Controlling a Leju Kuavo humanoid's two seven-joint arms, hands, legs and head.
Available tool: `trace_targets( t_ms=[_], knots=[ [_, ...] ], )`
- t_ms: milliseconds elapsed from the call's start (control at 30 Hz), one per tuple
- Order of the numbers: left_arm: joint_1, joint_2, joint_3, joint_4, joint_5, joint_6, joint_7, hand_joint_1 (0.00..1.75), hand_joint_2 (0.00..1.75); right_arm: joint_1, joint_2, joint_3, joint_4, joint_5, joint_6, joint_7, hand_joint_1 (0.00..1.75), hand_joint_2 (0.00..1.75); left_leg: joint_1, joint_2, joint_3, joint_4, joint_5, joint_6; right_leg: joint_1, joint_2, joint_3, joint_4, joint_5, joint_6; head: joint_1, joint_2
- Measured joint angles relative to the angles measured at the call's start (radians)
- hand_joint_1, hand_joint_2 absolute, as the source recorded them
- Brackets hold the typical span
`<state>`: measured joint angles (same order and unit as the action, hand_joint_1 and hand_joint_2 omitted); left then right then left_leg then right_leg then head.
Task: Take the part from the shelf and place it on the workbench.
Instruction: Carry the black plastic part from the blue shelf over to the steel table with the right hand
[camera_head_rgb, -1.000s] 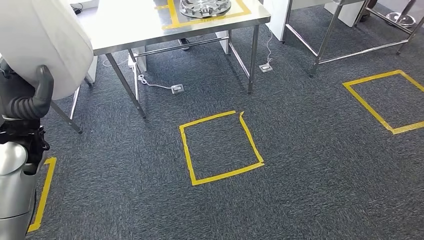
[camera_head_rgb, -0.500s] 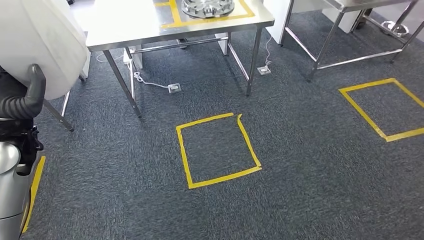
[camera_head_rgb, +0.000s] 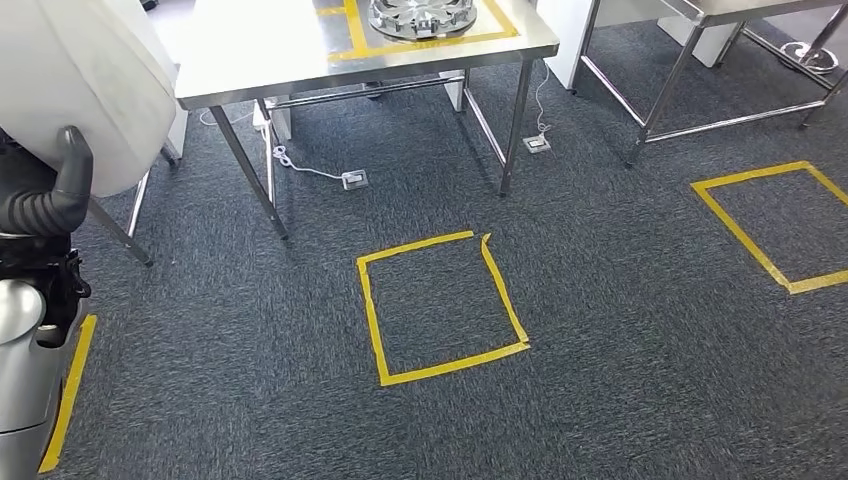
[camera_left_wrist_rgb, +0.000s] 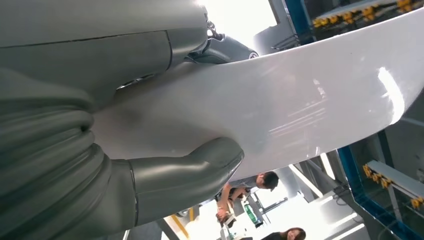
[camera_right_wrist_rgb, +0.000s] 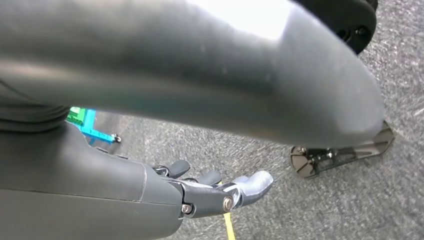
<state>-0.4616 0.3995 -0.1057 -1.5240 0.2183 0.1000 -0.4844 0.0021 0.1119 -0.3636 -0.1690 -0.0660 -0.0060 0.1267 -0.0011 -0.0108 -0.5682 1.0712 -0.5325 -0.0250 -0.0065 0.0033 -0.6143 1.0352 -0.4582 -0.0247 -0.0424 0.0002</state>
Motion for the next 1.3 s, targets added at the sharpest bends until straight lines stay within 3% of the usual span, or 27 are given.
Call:
trace_targets(
  t_ms=[100,133,167,200,267,300,367,433,500,567,633,667,700,767,833,900,1000,1133,1233,1300],
  knots=[
    [0.007,0.005,-0.003,-0.005,0.001,0.002,-0.001,1.75,1.75,0.001,-0.001,0.000,0.000,-0.003,0.000,0.000,0.00,0.00,0.009,0.004,-0.100,0.177,-0.066,-0.017,-0.005,-0.001,0.019,-0.006,-0.012,-0.006,-0.003,0.000],
    [0.010,0.005,-0.005,-0.006,0.001,0.003,0.000,1.75,1.75,0.001,-0.001,0.000,0.000,-0.004,-0.001,0.000,0.00,0.00,0.013,0.004,-0.134,0.225,-0.072,-0.022,-0.006,-0.001,0.025,-0.006,-0.017,-0.005,-0.003,0.000],
    [0.012,0.005,-0.008,-0.007,0.001,0.004,0.002,1.75,1.75,0.001,-0.001,0.000,0.000,-0.005,-0.002,0.000,0.00,0.00,0.017,0.005,-0.153,0.240,-0.059,-0.025,-0.008,-0.001,0.032,-0.006,-0.023,-0.003,-0.003,0.000],
    [0.014,0.005,-0.011,-0.009,0.002,0.004,0.003,1.75,1.75,0.002,-0.001,0.000,0.000,-0.006,-0.003,0.000,0.00,0.00,0.020,0.006,-0.151,0.216,-0.026,-0.029,-0.011,-0.001,0.041,-0.006,-0.029,0.000,-0.003,0.000],
    [0.014,0.005,-0.014,-0.013,0.002,0.006,0.005,1.75,1.75,0.003,-0.001,0.000,0.000,-0.008,-0.003,0.000,0.00,0.00,0.027,0.010,-0.100,0.082,0.061,-0.036,-0.016,0.000,0.060,-0.005,-0.044,0.011,-0.004,0.000],
    [0.014,0.005,-0.016,-0.015,0.002,0.008,0.006,1.75,1.75,0.003,-0.003,-0.001,0.000,-0.009,-0.004,0.000,0.00,0.00,0.026,0.011,-0.074,0.020,0.087,-0.036,-0.017,0.001,0.066,-0.005,-0.051,0.019,-0.006,0.000],
    [0.015,0.003,-0.019,-0.020,0.002,0.014,0.008,1.75,1.75,0.003,-0.005,-0.003,0.000,-0.011,-0.007,0.001,0.00,0.00,0.022,0.011,-0.049,-0.035,0.096,-0.024,-0.016,0.002,0.071,-0.006,-0.060,0.034,-0.007,0.000],
    [0.017,-0.001,-0.023,-0.029,-0.002,0.022,0.009,1.75,1.75,0.002,-0.005,-0.007,0.000,-0.015,-0.013,0.002,0.00,0.00,0.019,0.007,-0.047,-0.036,0.089,-0.002,-0.016,0.001,0.076,-0.012,-0.065,0.047,-0.006,0.000],
    [0.015,-0.007,-0.026,-0.041,-0.011,0.030,0.010,1.75,1.75,0.001,-0.005,-0.012,0.000,-0.020,-0.020,0.003,0.00,0.00,0.019,0.005,-0.038,-0.039,0.083,0.016,-0.018,0.000,0.071,0.015,-0.081,0.057,-0.005,0.000],
    [0.011,-0.016,-0.031,-0.050,-0.018,0.034,0.014,1.75,1.75,0.000,-0.004,-0.015,0.000,-0.022,-0.022,0.003,0.00,0.00,0.017,0.006,-0.028,-0.041,0.076,0.031,-0.017,0.000,0.014,0.124,-0.126,0.059,-0.002,0.000],
    [0.009,-0.023,-0.037,-0.053,-0.022,0.035,0.021,1.75,1.75,0.000,-0.004,-0.017,0.000,-0.022,-0.023,0.003,0.00,0.00,0.011,0.006,-0.020,-0.040,0.067,0.039,-0.012,0.000,-0.076,0.261,-0.167,0.056,0.002,0.000],
    [0.008,-0.025,-0.039,-0.054,-0.023,0.035,0.024,1.75,1.75,0.001,-0.004,-0.018,0.000,-0.022,-0.023,0.003,0.00,0.00,0.008,0.006,-0.016,-0.040,0.061,0.041,-0.009,0.000,-0.107,0.293,-0.162,0.053,0.002,0.000],
    [0.007,-0.027,-0.041,-0.056,-0.024,0.035,0.028,1.75,1.75,0.003,-0.004,-0.019,0.000,-0.022,-0.022,0.003,0.00,0.00,0.004,0.004,-0.009,-0.040,0.056,0.043,-0.005,0.000,-0.117,0.284,-0.134,0.047,0.003,0.000],
    [0.005,-0.027,-0.043,-0.059,-0.023,0.035,0.032,1.75,1.75,0.006,-0.005,-0.021,0.000,-0.022,-0.018,0.002,0.00,0.00,-0.001,0.001,0.008,-0.040,0.043,0.042,0.005,0.000,-0.079,0.158,-0.039,0.027,0.004,0.000],
    [0.005,-0.026,-0.043,-0.062,-0.019,0.035,0.034,1.75,1.75,0.008,-0.006,-0.022,0.001,-0.022,-0.014,0.001,0.00,0.00,-0.007,-0.001,0.019,-0.038,0.028,0.037,0.015,-0.003,-0.031,0.037,0.017,0.011,0.005,0.000],
    [0.007,-0.025,-0.042,-0.064,-0.014,0.035,0.032,1.75,1.75,0.008,-0.007,-0.022,0.001,-0.021,-0.011,0.001,0.00,0.00,-0.009,-0.002,0.024,-0.040,0.019,0.028,0.019,-0.007,-0.018,0.005,0.017,0.005,0.005,0.000],
    [0.008,-0.020,-0.037,-0.072,-0.011,0.035,0.030,1.75,1.75,0.009,-0.005,-0.022,0.001,-0.021,-0.008,0.001,0.00,0.00,-0.010,-0.001,0.029,-0.031,0.005,0.012,0.013,-0.007,-0.002,-0.010,0.014,-0.004,0.003,0.000],
    [0.007,-0.017,-0.034,-0.076,-0.009,0.035,0.028,1.75,1.75,0.010,-0.005,-0.022,0.001,-0.021,-0.007,0.001,0.00,0.00,-0.004,0.001,-0.032,0.092,-0.052,-0.004,0.003,-0.008,0.020,-0.020,0.007,-0.012,-0.005,0.000],
    [0.009,-0.017,-0.034,-0.075,-0.009,0.035,0.028,1.75,1.75,0.009,-0.005,-0.022,0.001,-0.020,-0.007,0.001,0.00,0.00,-0.002,0.001,-0.051,0.124,-0.064,-0.006,0.002,-0.008,0.022,-0.020,0.004,-0.012,-0.005,0.000],
    [0.013,-0.017,-0.035,-0.074,-0.010,0.035,0.028,1.75,1.75,0.009,-0.004,-0.022,0.001,-0.020,-0.010,0.002,0.00,0.00,0.004,0.003,-0.096,0.183,-0.068,-0.012,0.000,-0.007,0.032,-0.020,-0.005,-0.010,-0.005,0.000]
  ],
)
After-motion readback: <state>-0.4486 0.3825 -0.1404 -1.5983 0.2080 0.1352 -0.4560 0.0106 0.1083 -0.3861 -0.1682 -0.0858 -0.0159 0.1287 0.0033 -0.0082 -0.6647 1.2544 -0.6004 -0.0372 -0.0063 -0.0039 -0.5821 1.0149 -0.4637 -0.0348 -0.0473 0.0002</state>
